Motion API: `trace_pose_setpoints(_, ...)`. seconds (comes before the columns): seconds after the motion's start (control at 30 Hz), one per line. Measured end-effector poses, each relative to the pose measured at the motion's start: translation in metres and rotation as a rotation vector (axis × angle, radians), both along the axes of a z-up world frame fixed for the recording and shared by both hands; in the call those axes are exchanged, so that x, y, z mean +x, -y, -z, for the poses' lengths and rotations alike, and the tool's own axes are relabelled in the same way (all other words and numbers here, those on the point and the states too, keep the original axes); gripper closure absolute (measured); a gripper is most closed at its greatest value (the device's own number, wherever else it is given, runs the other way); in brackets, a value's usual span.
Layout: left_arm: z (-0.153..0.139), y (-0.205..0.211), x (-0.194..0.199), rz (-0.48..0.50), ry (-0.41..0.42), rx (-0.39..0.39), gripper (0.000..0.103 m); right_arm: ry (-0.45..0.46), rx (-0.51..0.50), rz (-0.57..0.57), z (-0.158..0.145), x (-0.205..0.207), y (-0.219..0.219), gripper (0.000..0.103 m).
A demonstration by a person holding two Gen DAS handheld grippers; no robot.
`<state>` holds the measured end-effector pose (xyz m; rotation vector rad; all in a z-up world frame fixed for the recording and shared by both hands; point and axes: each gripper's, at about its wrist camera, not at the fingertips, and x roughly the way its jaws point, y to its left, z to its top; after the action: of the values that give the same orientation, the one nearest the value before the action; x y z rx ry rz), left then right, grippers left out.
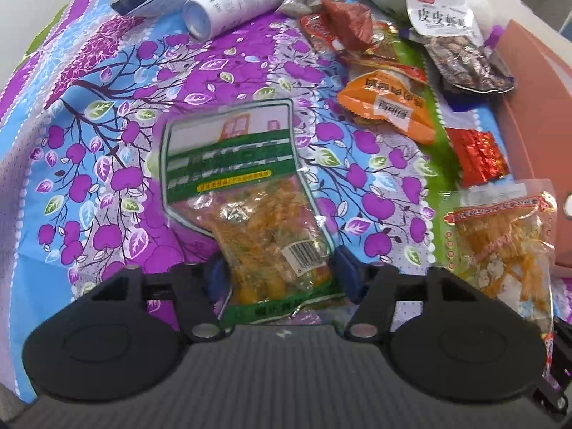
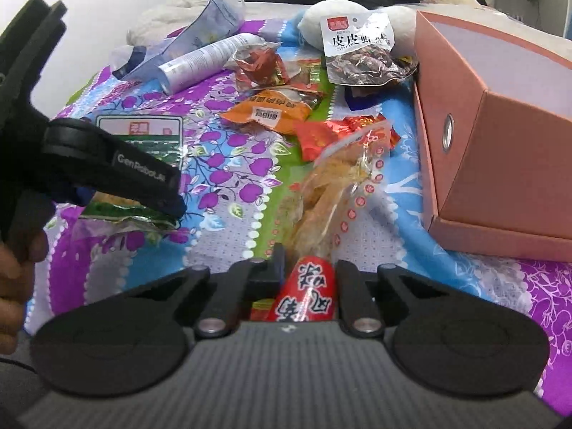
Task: Organize snacks
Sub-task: 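Grasp the green-labelled vegetable bag with the left tool and lift it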
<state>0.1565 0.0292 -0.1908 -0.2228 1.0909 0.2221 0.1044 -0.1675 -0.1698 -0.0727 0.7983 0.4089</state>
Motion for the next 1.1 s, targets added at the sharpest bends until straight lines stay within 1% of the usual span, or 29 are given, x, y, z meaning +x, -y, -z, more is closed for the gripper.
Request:
trace_pose_setpoints(0.17, -0.008, -0.004, -0.010, 0.027, 0.024, -0.039, 0.040, 0.005, 0.018, 0.010, -0.009, -0.003, 0.005, 0.092)
trace_pose_setpoints(0.27, -0.018, -0.007, -0.018, 0.032, 0.041, -0.045, 0.040, 0.004, 0.040, 0.015, -0.016, -0.007, 0.011, 0.092)
trace_pose_setpoints(0.5, -0.052, -0.013, -0.033, 0.044, 0.095, -0.063, 0.040, 0.027, 0.080, 0.031, -0.040, -0.017, 0.023, 0.092)
trace_pose_setpoints(0.7, -0.082, -0.006, -0.041, 0.080, 0.152, -0.066, 0.040, 0.058, 0.111, 0.034, -0.062, -0.027, 0.029, 0.092)
trace_pose_setpoints(0.73, -0.086, -0.005, -0.041, 0.088, 0.159, -0.069, 0.043, 0.063, 0.114, 0.032, -0.065, -0.028, 0.030, 0.092)
trace_pose_setpoints(0.8, -0.094, -0.002, -0.043, 0.101, 0.168, -0.072, 0.055, 0.076, 0.121, 0.031, -0.073, -0.031, 0.033, 0.092)
trace_pose_setpoints(0.87, -0.101, 0.000, -0.044, 0.111, 0.181, -0.087, 0.056, 0.088, 0.128, 0.035, -0.080, -0.034, 0.036, 0.092)
trace_pose_setpoints(0.93, -0.105, 0.004, -0.045, 0.130, 0.196, -0.080, 0.064, 0.099, 0.132, 0.041, -0.087, -0.035, 0.039, 0.092)
trace_pose_setpoints(1.0, -0.103, 0.006, -0.043, 0.132, 0.195, -0.067, 0.065, 0.110, 0.131, 0.049, -0.090, -0.035, 0.041, 0.092)
trace_pose_setpoints(1.1, -0.094, 0.003, -0.042, 0.120, 0.178, -0.109, 0.065, 0.103, 0.117, 0.056, -0.085, -0.035, 0.044, 0.092)
